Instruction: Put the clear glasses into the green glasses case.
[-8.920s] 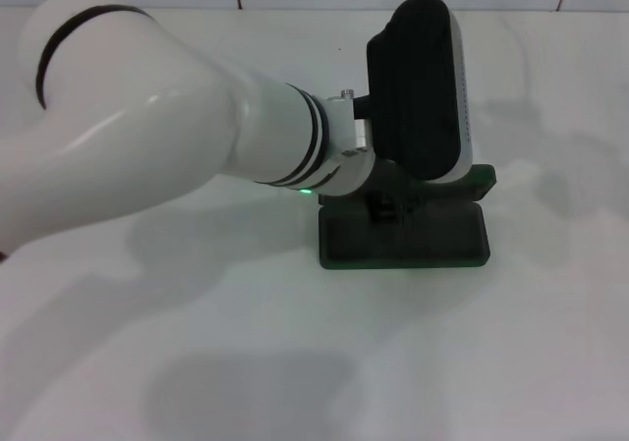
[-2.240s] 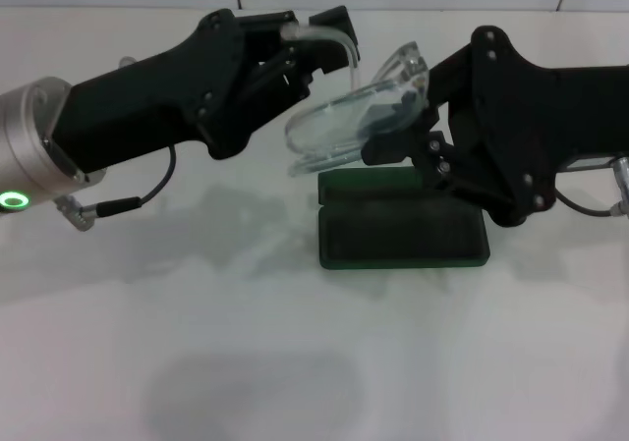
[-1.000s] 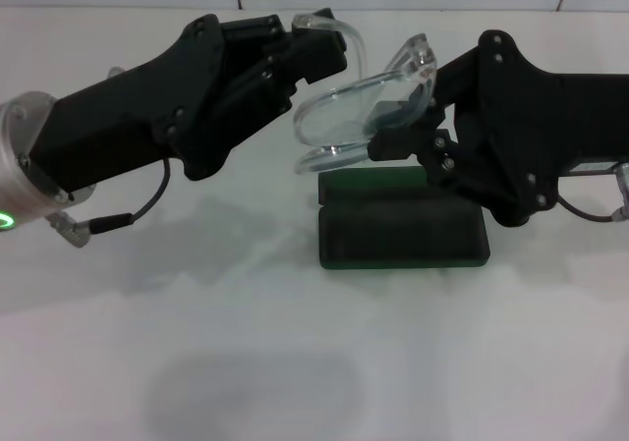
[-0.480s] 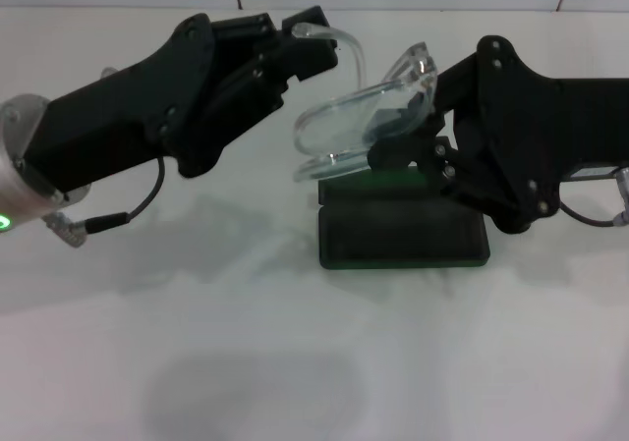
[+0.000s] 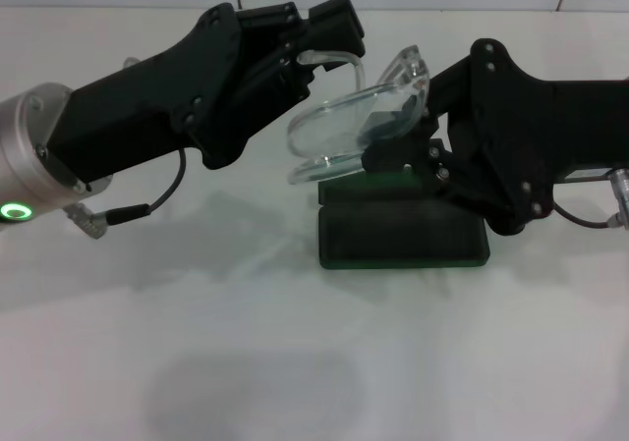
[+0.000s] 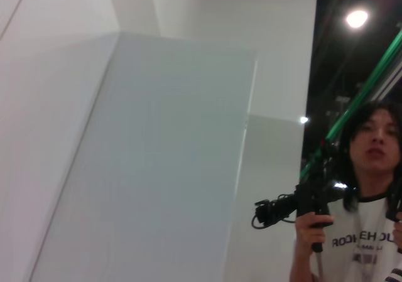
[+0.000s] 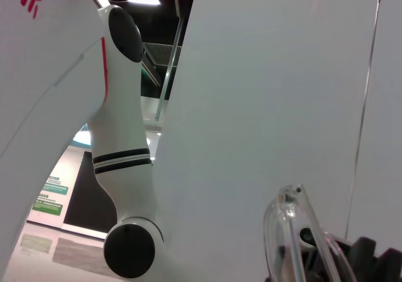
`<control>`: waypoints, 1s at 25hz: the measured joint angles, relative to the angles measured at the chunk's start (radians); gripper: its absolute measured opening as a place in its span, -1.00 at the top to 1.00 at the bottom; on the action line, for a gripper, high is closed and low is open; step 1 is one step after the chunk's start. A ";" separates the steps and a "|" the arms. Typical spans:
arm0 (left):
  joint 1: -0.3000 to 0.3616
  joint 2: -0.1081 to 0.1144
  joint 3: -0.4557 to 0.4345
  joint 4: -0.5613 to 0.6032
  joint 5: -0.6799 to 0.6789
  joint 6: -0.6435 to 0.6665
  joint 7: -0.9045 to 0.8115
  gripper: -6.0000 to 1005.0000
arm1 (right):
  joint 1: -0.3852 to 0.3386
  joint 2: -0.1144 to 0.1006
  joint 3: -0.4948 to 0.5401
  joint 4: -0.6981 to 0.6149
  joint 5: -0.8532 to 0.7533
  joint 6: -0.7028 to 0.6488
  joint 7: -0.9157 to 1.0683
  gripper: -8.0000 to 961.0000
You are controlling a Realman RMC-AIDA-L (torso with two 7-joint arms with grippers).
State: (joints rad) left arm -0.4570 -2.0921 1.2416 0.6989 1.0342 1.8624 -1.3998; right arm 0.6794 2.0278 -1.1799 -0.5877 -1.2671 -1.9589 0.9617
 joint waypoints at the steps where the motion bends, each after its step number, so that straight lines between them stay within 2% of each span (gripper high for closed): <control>1: 0.000 0.000 0.006 0.000 -0.004 0.000 0.002 0.79 | 0.001 0.000 0.000 0.002 0.000 0.000 0.000 0.85; 10: 0.000 0.001 0.028 0.003 -0.014 0.009 0.005 0.79 | 0.001 0.000 0.000 0.005 0.008 0.000 0.000 0.85; 25: 0.001 0.003 0.016 -0.003 -0.018 0.005 0.021 0.79 | -0.001 0.000 0.000 0.005 0.011 0.001 -0.007 0.85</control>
State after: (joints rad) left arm -0.4556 -2.0890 1.2575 0.6959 1.0164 1.8674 -1.3788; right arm 0.6783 2.0279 -1.1795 -0.5828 -1.2561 -1.9583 0.9547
